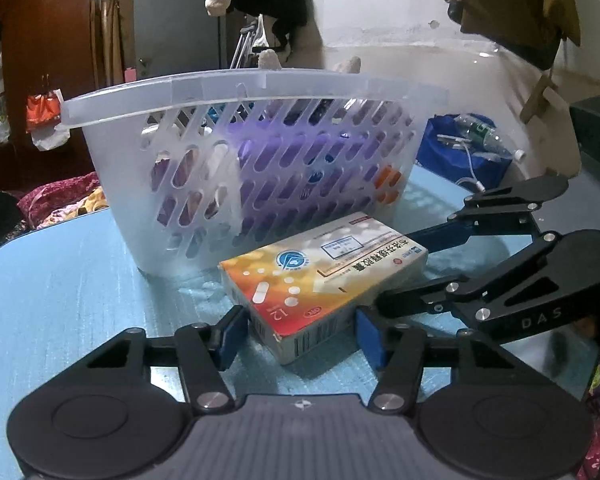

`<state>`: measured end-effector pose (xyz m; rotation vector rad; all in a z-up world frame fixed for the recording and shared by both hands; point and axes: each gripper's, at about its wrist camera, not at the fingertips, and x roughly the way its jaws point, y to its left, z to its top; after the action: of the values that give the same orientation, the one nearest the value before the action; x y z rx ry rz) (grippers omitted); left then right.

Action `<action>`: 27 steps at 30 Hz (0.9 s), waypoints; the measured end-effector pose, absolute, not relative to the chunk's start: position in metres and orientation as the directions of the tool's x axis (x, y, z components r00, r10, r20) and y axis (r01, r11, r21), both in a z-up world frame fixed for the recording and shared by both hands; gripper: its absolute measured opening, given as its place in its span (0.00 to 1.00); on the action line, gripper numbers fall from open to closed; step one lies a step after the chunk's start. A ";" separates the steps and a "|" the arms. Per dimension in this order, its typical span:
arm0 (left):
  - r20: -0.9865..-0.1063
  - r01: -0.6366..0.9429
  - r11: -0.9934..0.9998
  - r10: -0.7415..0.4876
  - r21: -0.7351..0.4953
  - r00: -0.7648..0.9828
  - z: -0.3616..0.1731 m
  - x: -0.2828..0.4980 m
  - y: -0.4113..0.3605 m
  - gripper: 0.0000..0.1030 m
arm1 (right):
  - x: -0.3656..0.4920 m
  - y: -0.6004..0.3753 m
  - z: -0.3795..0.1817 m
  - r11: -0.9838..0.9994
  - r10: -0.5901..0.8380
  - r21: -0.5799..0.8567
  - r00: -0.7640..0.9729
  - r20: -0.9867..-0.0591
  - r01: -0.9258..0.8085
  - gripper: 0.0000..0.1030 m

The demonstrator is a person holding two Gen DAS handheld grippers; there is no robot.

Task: Organize objects
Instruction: 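Grasp the white-and-orange medicine box with both grippers, then lift the medicine box into the basket and release it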

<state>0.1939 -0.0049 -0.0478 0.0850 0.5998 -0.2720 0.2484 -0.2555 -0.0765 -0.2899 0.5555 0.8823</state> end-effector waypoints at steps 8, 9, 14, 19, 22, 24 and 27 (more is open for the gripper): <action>-0.484 0.299 0.954 -0.252 0.021 0.838 -0.039 0.161 -0.008 0.58 | 0.215 -0.261 -0.066 0.640 0.648 -0.058 0.580 -0.494 -0.766 0.53; -0.467 0.298 0.954 -0.255 0.019 0.847 -0.037 0.156 -0.008 0.57 | 0.210 -0.262 -0.064 0.642 0.652 -0.061 0.586 -0.482 -0.764 0.53; -0.387 0.298 0.954 -0.262 0.034 0.884 -0.018 0.131 -0.009 0.57 | 0.188 -0.264 -0.047 0.647 0.667 -0.084 0.616 -0.418 -0.758 0.52; -0.320 0.301 0.951 -0.266 0.066 0.909 0.009 0.118 -0.010 0.57 | 0.170 -0.260 -0.020 0.647 0.674 -0.141 0.649 -0.353 -0.749 0.52; -0.294 0.286 0.953 -0.246 0.100 0.923 0.030 0.128 -0.010 0.57 | 0.178 -0.252 -0.002 0.646 0.673 -0.168 0.659 -0.335 -0.745 0.52; -0.285 0.276 0.954 -0.234 0.118 0.930 0.046 0.146 -0.008 0.57 | 0.192 -0.243 0.012 0.649 0.667 -0.185 0.669 -0.328 -0.738 0.52; -0.298 0.260 0.959 -0.218 0.109 0.929 0.066 0.183 0.000 0.56 | 0.224 -0.227 0.032 0.662 0.652 -0.187 0.681 -0.333 -0.725 0.52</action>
<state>0.1834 -0.0003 0.0657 0.1484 0.2875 -0.2459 0.2240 -0.2270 0.0321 -0.3178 0.2464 0.7873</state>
